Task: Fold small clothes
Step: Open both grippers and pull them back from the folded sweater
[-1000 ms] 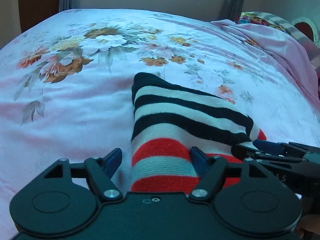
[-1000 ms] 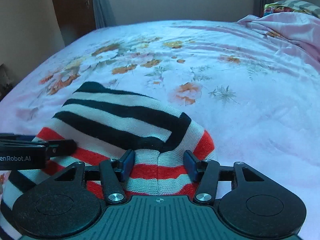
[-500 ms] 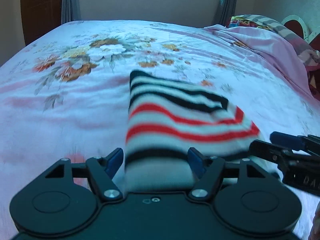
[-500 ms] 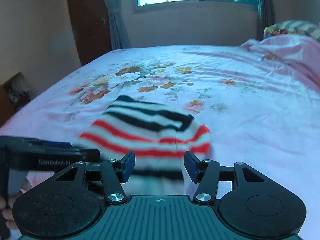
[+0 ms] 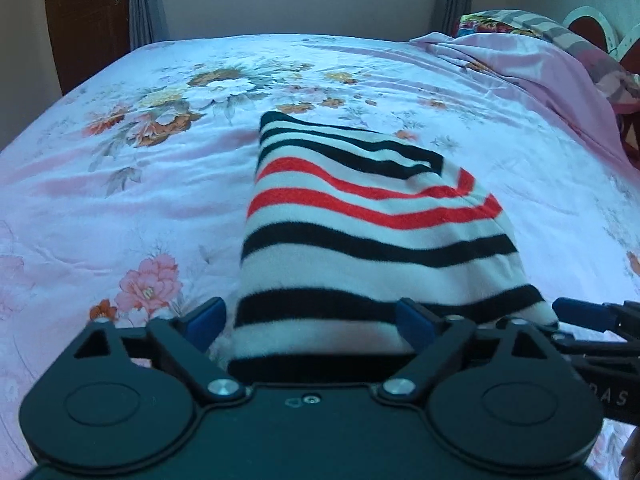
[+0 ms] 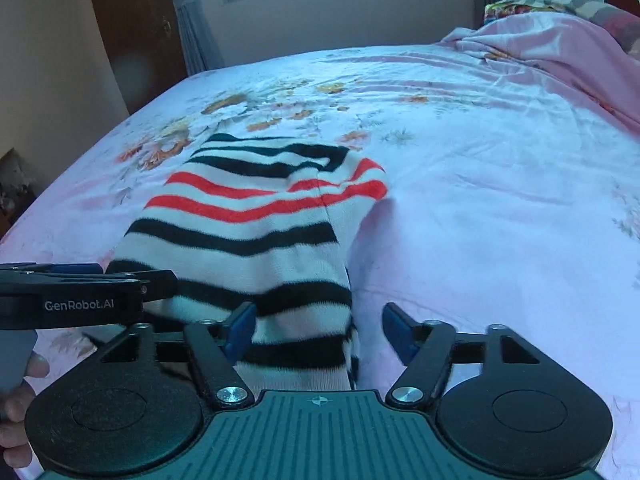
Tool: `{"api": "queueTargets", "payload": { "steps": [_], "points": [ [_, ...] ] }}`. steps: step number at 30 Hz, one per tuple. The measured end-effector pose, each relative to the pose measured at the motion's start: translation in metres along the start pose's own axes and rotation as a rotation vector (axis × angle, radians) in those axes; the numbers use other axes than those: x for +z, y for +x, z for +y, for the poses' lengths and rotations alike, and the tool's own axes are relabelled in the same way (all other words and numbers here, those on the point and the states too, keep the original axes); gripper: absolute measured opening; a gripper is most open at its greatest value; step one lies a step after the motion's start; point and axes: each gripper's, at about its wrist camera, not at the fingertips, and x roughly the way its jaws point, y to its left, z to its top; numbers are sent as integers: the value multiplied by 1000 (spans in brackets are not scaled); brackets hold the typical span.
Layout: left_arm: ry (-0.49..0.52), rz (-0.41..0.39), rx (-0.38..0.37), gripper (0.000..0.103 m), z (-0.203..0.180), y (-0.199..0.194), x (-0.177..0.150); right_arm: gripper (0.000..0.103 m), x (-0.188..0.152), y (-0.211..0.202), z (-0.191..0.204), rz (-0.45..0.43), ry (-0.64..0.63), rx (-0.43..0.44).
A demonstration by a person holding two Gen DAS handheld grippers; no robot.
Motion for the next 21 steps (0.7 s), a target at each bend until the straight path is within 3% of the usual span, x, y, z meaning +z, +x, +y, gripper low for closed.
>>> {"api": "queueTargets", "payload": {
  "steps": [4, 8, 12, 16, 19, 21],
  "points": [
    [-2, 7, 28, 102, -6, -7, -5, 79, -9, -6, -11, 36, 47, 11],
    [3, 14, 57, 101, -12, -15, -6, 95, -10, -14, -11, 50, 69, 21],
    [9, 53, 93, 102, -16, -22, -7, 103, -6, -24, -8, 54, 76, 16],
    [45, -2, 142, 102, -21, -38, -13, 103, -3, -33, -8, 55, 108, 15],
    [56, -38, 121, 101, -22, -54, -14, 103, 0, -39, -6, 71, 119, 6],
    [53, -63, 146, 102, -25, -64, -16, 103, 0, -43, -5, 84, 118, 5]
  ]
}}
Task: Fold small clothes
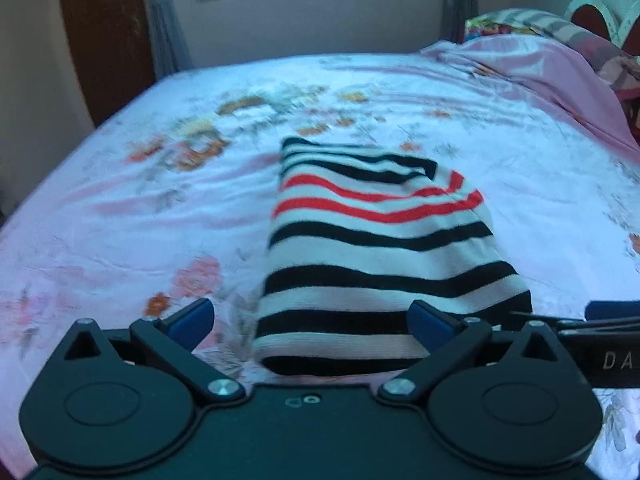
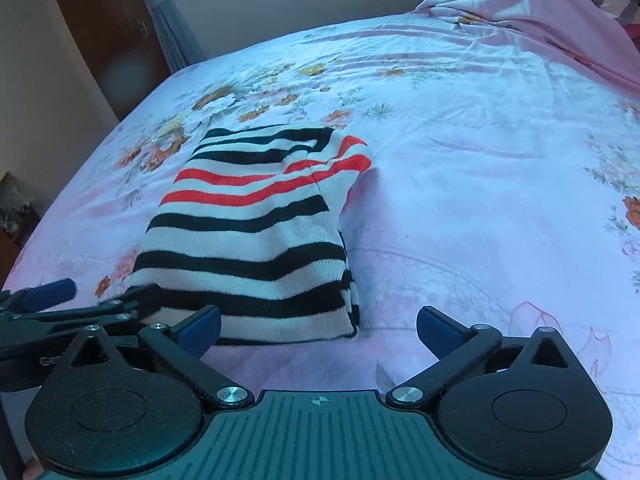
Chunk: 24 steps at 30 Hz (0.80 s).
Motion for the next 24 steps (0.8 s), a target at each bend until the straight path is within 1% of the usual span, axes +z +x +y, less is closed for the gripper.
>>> {"api": "queueTargets", "payload": {
  "steps": [2, 4, 5, 6, 7, 10, 11, 13, 16, 18, 21, 24],
  "points": [
    [7, -12, 12, 101, 0, -10, -1, 103, -2, -4, 1, 14, -6, -7],
    [23, -21, 19, 101, 2, -23, -2, 103, -6, -12, 5, 8, -35, -17],
    [38, -37, 41, 101, 2, -29, -4, 103, -8, -17, 7, -2, -50, -26],
    [44, -55, 63, 101, 3, -35, -5, 103, -11, -23, 9, -19, -65, -31],
    [49, -66, 66, 101, 5, -43, -6, 103, -14, -30, 11, -41, -79, -35],
    [29, -37, 56, 101, 13, -60, -8, 103, -22, -58, 18, -105, -113, -65],
    [21, -46, 61, 101, 15, -70, -10, 103, -25, -68, 20, -124, -121, -74],
    [4, -73, 72, 101, 18, -87, -14, 103, -32, -90, 23, -167, -133, -65],
    [-4, -120, 61, 101, 18, -114, -21, 103, -46, -119, 28, -244, -137, -81],
    [-11, -140, 49, 101, 18, -129, -24, 103, -56, -136, 30, -268, -147, -67],
    [-47, -155, 17, 101, 18, -148, -28, 103, -69, -158, 31, -306, -161, -74],
    [-80, -173, -1, 101, 16, -164, -34, 103, -84, -182, 30, -371, -171, -83]
  ]
}}
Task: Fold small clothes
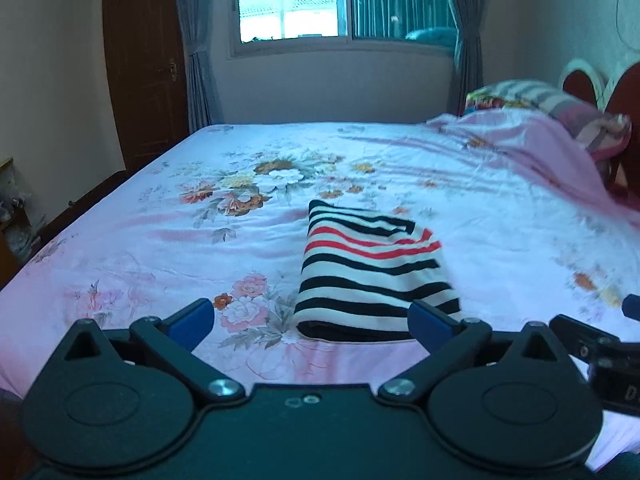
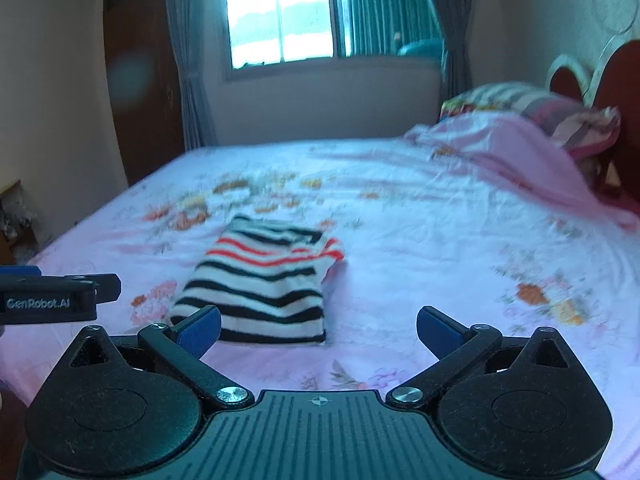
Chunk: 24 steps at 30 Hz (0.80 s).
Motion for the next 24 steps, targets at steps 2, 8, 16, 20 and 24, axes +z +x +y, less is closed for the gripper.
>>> {"api": "queueTargets", "payload": {
  "steps": [2, 8, 16, 20, 24],
  "points": [
    [-6, 7, -14, 101, -2, -6, -1, 103, -2, -16, -5, -33, 22, -7],
    [-4, -4, -8, 101, -7, -25, -3, 103, -3, -49, -24, -106, 91, 16],
    [13, -38, -10, 101, -15, -47, -8, 103, -4, -71, -26, -155, 86, 33],
    [9, -56, -5, 101, -14, -52, -8, 103, -5, -73, -23, -152, 75, 39],
    [0, -54, -8, 101, -12, -54, -9, 103, -6, -74, -21, -152, 63, 46]
  ]
}}
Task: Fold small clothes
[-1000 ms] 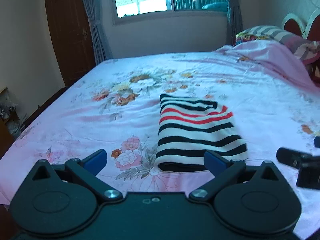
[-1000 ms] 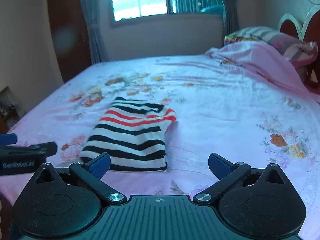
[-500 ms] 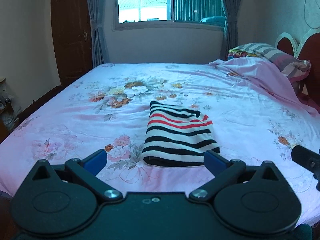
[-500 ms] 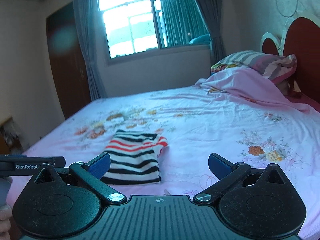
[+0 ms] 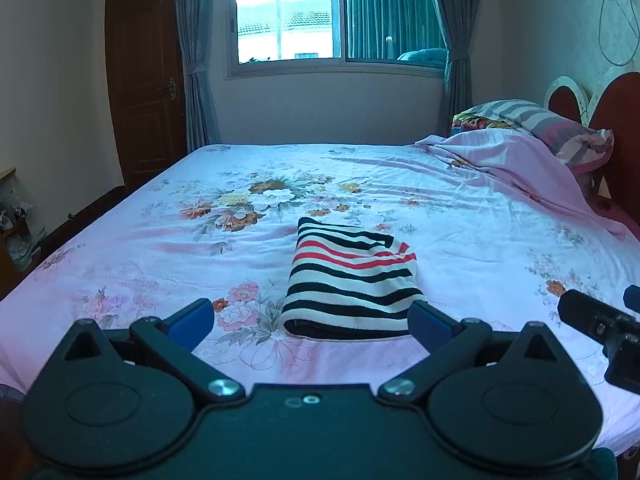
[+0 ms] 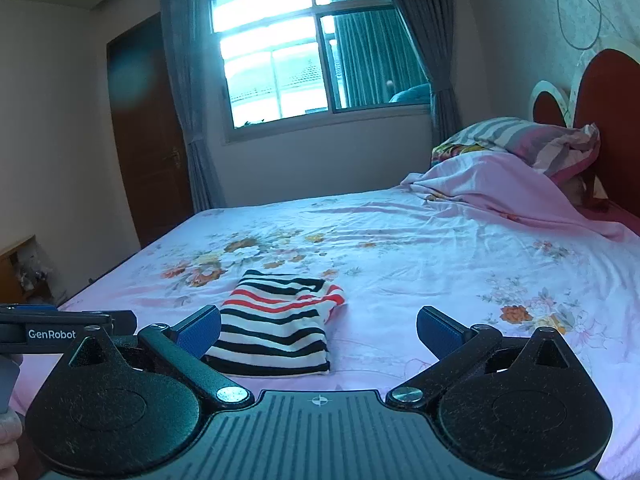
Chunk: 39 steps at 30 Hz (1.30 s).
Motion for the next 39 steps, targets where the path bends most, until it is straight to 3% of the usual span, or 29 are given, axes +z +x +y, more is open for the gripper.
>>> {"api": "queueTargets", "payload": {
  "steps": [14, 39],
  "points": [
    [-9, 21, -3, 101, 2, 1, -2, 103, -2, 6, 0, 14, -22, -5],
    [18, -10, 2, 101, 1, -9, -1, 103, -3, 6, -2, 10, -23, 11]
  ]
}}
